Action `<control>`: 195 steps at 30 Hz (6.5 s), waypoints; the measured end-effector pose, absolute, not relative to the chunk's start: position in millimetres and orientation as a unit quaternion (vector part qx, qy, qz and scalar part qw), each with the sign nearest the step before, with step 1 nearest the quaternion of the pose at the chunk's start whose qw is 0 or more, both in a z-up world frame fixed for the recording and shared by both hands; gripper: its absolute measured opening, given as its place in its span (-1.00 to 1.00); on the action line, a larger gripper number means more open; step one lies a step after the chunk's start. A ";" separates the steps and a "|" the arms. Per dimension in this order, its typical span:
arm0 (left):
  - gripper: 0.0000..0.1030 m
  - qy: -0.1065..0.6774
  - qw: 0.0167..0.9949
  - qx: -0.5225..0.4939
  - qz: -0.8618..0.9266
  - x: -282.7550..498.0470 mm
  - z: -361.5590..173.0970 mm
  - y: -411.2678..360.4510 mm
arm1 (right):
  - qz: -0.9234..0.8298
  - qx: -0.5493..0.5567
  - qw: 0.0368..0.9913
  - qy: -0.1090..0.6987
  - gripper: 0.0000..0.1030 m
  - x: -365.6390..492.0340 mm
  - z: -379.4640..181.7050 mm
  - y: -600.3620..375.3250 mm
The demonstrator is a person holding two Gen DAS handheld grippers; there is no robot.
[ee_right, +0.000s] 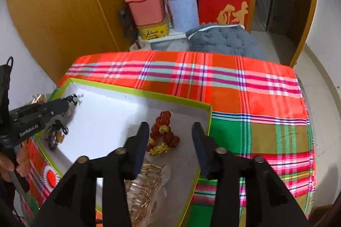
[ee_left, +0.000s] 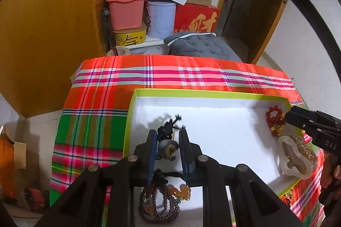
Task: Organize jewelry
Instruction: 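Open both tools to drop the items in the tray and withdraw, then move both tools back over the remaining jewelry on the table, then grasp the rhinestone hair clip with the left tool while the right tool grasps the black hair tie, then carry the rhinestone clip and black hair tie over the white tray with both tools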
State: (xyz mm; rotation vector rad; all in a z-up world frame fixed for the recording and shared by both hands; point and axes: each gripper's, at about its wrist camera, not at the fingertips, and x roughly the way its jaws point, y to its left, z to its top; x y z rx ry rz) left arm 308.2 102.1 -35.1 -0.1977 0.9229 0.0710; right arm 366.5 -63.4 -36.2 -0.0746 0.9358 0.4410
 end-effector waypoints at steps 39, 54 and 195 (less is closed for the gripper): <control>-0.20 0.392 0.911 -0.106 0.067 66.9 33.6 50.2 | 0.239 0.002 0.872 0.428 -0.15 122.1 11.0 -94.8; -0.20 0.401 0.908 -0.104 0.071 34.2 17.1 46.7 | 0.226 0.019 0.862 0.454 -0.15 112.7 -2.9 -111.4; -0.30 0.405 0.911 -0.082 0.006 272.8 14.5 78.1 | 0.268 -0.043 0.854 0.444 -0.79 336.0 -12.7 -15.4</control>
